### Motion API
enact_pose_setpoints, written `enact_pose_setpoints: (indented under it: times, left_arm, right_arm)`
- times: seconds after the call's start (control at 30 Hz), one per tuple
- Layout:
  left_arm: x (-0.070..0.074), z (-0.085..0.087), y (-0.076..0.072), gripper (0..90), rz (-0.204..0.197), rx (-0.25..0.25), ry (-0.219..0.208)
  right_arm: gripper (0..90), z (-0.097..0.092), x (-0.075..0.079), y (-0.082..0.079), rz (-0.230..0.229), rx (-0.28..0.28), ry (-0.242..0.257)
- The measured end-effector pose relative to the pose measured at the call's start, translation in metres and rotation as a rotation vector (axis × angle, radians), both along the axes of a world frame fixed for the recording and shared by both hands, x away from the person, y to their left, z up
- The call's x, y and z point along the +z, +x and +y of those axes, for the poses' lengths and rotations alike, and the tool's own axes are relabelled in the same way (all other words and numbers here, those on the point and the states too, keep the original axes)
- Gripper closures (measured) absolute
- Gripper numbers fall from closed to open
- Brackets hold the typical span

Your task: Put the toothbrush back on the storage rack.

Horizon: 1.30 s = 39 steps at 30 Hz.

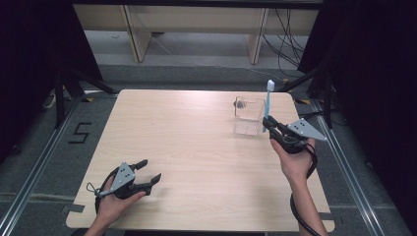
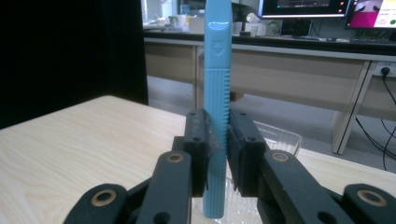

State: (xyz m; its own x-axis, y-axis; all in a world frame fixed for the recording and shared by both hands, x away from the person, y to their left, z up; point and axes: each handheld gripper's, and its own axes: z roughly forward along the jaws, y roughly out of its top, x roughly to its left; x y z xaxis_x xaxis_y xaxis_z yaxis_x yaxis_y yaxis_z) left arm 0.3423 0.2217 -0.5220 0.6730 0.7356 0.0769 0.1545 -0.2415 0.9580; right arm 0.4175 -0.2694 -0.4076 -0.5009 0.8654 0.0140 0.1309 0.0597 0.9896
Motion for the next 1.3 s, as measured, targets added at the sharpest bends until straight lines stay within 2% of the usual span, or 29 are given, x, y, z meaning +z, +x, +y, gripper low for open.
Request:
enact_pose_setpoints:
  times: [0.03,0.07,0.1,0.13,0.17,0.23,0.27,0.37,0.43,0.47,0.5,0.63,0.73,0.8,0.83,0.93,0.97,1.03,1.1,1.17,1.3]
  left_arm:
    - [0.0,0.0,0.0,26.9,0.0,0.0,0.0]
    - [0.0,0.0,0.0,26.9,-0.001,-0.001,-0.001]
    - [0.0,0.0,0.0,27.0,-0.001,-0.001,-0.001]
    - [0.0,0.0,0.0,27.0,-0.002,0.0,-0.001]
    - [0.0,0.0,0.0,27.0,-0.002,0.0,-0.001]
    - [0.0,0.0,0.0,27.0,-0.002,-0.001,-0.002]
    - [0.0,0.0,0.0,27.0,-0.002,-0.001,-0.002]
    - [0.0,0.0,0.0,27.1,-0.002,-0.002,-0.001]
    - [0.0,0.0,0.0,27.1,-0.002,-0.002,-0.002]
    - [0.0,0.0,0.0,27.1,-0.002,-0.002,-0.002]
    - [0.0,0.0,0.0,27.2,-0.003,-0.003,-0.002]
    - [0.0,0.0,0.0,27.1,-0.001,-0.002,-0.004]
    - [0.0,0.0,0.0,27.1,-0.002,-0.003,-0.003]
    - [0.0,0.0,0.0,27.1,-0.001,-0.002,-0.004]
    - [0.0,0.0,0.0,27.1,-0.002,-0.003,-0.004]
    - [0.0,0.0,0.0,27.2,-0.002,-0.002,-0.006]
    - [0.0,0.0,0.0,27.1,-0.001,-0.003,-0.006]
    - [0.0,0.0,0.0,27.1,-0.001,-0.002,-0.005]
    - [0.0,0.0,0.0,27.2,-0.002,-0.003,-0.006]
    - [0.0,0.0,0.0,27.1,-0.001,-0.002,-0.007]
    - [0.0,0.001,0.0,27.2,-0.003,-0.003,-0.006]
  right_arm:
    - [79.1,0.0,0.0,0.002,-0.018,0.003,0.01]
    - [79.1,0.001,0.0,0.002,-0.012,-0.012,0.028]
    - [79.1,0.001,0.001,0.004,-0.022,-0.009,0.022]
    - [79.1,0.002,0.002,0.004,-0.009,-0.023,0.039]
    - [79.1,0.002,0.002,0.007,-0.034,-0.026,0.027]
    - [79.1,0.004,0.003,0.009,-0.037,-0.041,0.038]
    - [79.0,0.004,0.003,0.011,-0.056,-0.041,0.034]
    - [79.1,0.009,0.003,0.015,-0.055,-0.053,0.055]
    - [79.1,0.01,0.003,0.018,-0.061,-0.053,0.04]
    - [79.1,0.01,0.002,0.02,-0.078,-0.06,0.038]
    - [79.1,0.013,0.001,0.021,-0.06,-0.061,0.059]
    - [79.1,0.015,0.001,0.025,-0.072,-0.076,0.076]
    - [79.0,0.015,0.002,0.028,-0.08,-0.079,0.069]
    - [79.1,0.016,0.002,0.031,-0.089,-0.093,0.082]
    - [79.1,0.015,0.003,0.032,-0.083,-0.099,0.065]
    - [79.1,0.015,0.003,0.036,-0.103,-0.116,0.078]
    - [79.1,0.014,0.003,0.036,-0.084,-0.113,0.074]
    - [79.1,0.014,0.003,0.037,-0.091,-0.122,0.073]
    - [79.1,0.016,0.0,0.041,-0.09,-0.128,0.092]
    - [79.0,0.015,0.0,0.043,-0.101,-0.129,0.08]
    - [79.1,0.014,-0.004,0.048,-0.089,-0.145,0.082]
